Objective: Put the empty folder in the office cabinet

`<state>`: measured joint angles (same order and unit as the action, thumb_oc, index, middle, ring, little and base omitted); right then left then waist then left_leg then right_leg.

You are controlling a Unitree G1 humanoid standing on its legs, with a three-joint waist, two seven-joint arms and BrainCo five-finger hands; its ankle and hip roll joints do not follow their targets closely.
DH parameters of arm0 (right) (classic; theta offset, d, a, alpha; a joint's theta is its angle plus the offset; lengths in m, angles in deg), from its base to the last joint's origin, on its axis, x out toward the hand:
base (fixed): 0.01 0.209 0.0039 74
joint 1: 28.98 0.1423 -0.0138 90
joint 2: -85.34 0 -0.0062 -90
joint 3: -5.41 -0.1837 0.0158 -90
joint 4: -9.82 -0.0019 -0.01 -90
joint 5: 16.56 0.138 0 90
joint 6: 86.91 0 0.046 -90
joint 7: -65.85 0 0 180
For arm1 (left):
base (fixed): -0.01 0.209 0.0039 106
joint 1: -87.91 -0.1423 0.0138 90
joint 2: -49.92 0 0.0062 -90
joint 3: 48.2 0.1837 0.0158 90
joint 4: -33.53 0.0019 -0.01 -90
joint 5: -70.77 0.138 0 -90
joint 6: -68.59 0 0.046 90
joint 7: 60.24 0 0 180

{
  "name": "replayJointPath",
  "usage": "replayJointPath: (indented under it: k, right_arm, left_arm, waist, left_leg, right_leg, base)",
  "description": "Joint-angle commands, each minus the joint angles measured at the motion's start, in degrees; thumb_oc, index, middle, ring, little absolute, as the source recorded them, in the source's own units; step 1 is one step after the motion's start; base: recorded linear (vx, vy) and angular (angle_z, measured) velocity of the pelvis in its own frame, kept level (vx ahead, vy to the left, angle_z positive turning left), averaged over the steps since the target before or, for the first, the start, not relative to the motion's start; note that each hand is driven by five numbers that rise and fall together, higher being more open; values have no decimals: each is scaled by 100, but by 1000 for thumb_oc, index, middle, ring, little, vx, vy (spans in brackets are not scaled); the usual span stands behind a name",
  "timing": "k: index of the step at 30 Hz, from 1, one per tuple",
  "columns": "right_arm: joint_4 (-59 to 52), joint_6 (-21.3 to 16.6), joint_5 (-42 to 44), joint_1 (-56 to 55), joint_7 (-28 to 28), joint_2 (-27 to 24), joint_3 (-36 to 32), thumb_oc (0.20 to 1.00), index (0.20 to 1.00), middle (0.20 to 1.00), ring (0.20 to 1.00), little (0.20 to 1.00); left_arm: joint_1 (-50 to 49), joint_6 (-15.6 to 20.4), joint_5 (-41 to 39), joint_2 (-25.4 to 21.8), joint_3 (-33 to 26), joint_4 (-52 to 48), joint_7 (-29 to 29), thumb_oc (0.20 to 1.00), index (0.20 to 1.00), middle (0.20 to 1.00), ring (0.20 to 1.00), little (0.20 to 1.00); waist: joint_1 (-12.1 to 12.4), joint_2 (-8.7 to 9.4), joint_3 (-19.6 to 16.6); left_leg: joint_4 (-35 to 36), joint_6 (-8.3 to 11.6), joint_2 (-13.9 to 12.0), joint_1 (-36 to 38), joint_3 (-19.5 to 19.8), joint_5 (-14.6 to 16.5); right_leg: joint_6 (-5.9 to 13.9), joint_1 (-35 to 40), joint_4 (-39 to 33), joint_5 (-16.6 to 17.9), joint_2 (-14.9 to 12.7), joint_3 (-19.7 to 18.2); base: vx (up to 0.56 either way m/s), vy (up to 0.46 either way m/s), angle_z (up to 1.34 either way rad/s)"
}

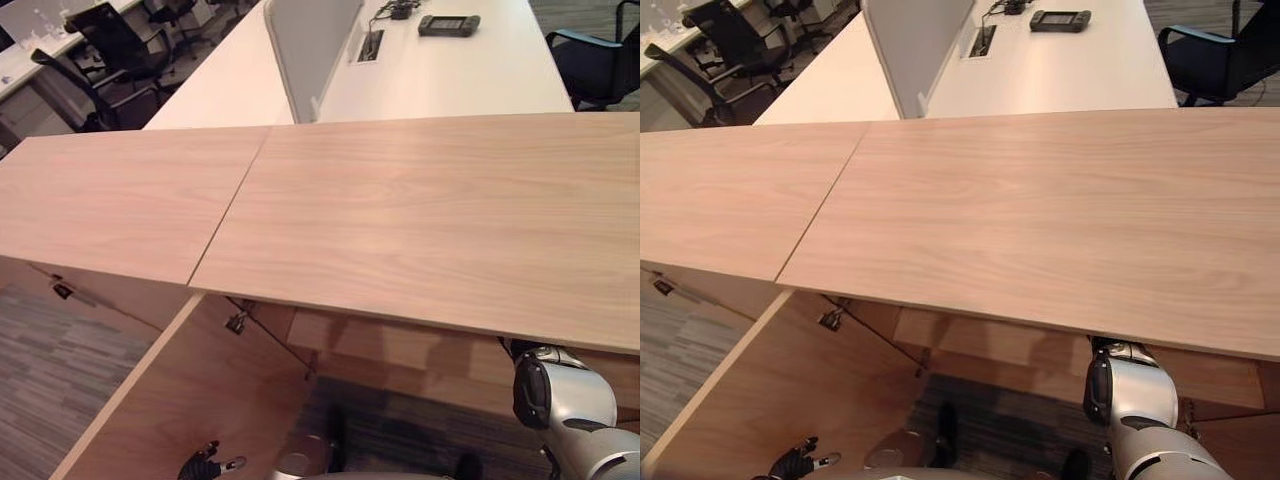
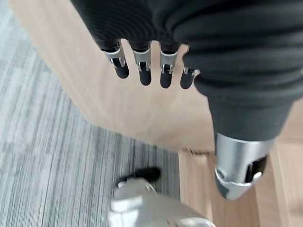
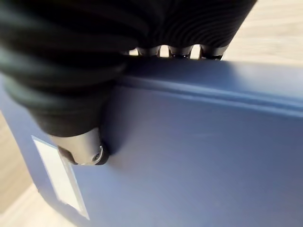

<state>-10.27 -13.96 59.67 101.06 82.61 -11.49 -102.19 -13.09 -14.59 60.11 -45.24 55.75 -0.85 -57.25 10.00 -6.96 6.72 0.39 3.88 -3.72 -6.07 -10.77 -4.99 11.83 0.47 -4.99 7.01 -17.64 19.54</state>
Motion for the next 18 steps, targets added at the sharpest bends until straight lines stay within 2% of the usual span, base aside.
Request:
replayJointPath:
  k: [1,3,4,10,15,17,18]
  right_arm:
    - [-238,-176,-229,635,-367,-515,107,200,200,200,200,200]
    - [-206,-172,-198,661,-382,-560,103,200,200,200,200,200]
    - [-149,-179,-161,687,-398,-634,100,200,200,200,200,200]
    - [3,-162,-106,649,-443,-742,118,200,200,200,200,200]
    - [96,-192,-66,629,-458,-813,156,200,200,200,200,200]
    - [24,-211,-33,512,-471,-873,138,200,200,200,200,200]
    - [-13,-208,-22,467,-470,-884,146,200,200,200,200,200]
  left_arm:
    - [275,79,127,-220,182,88,10,1000,1000,1000,1000,1000]
    - [267,67,115,-218,212,46,41,1000,1000,1000,1000,1000]
    - [268,56,128,-194,306,-34,76,1000,1000,1000,1000,1000]
    - [237,5,141,-119,406,-97,105,1000,1000,1000,1000,1000]
    - [257,-49,77,-12,482,-143,98,1000,1000,1000,1000,1000]
    - [305,-80,82,50,521,-139,110,1000,1000,1000,1000,1000]
    - [316,-94,105,62,538,-150,145,1000,1000,1000,1000,1000]
  waist:
    - [303,-56,-86]
    - [307,-88,-92]
    - [289,-157,-106]
    - [271,-310,-143]
    - [221,-431,-86]
    - [78,-406,59]
    - [1,-370,120]
  left_leg:
    - [165,338,-392,267,185,305]
    - [182,361,-427,293,188,283]
    - [204,424,-505,311,221,221]
    - [280,610,-761,411,271,38]
    - [110,839,-1117,389,340,-125]
    - [-336,870,-1266,229,47,-118]
    - [-697,842,-1287,163,-126,32]
  right_leg:
    - [257,249,353,-553,39,118]
    - [232,272,363,-603,79,126]
    - [175,318,347,-724,174,115]
    - [2,478,201,-942,510,158]
    - [-202,651,42,-1148,870,206]
    - [-288,729,39,-1244,873,355]
    - [-353,754,48,-1267,879,437]
  base:
    - [59,-80,-8]
    - [44,-90,-7]
    - [37,-101,-5]
    - [25,-126,2]
    - [-29,-158,5]
    - [-132,-164,12]
    - [-118,-142,18]
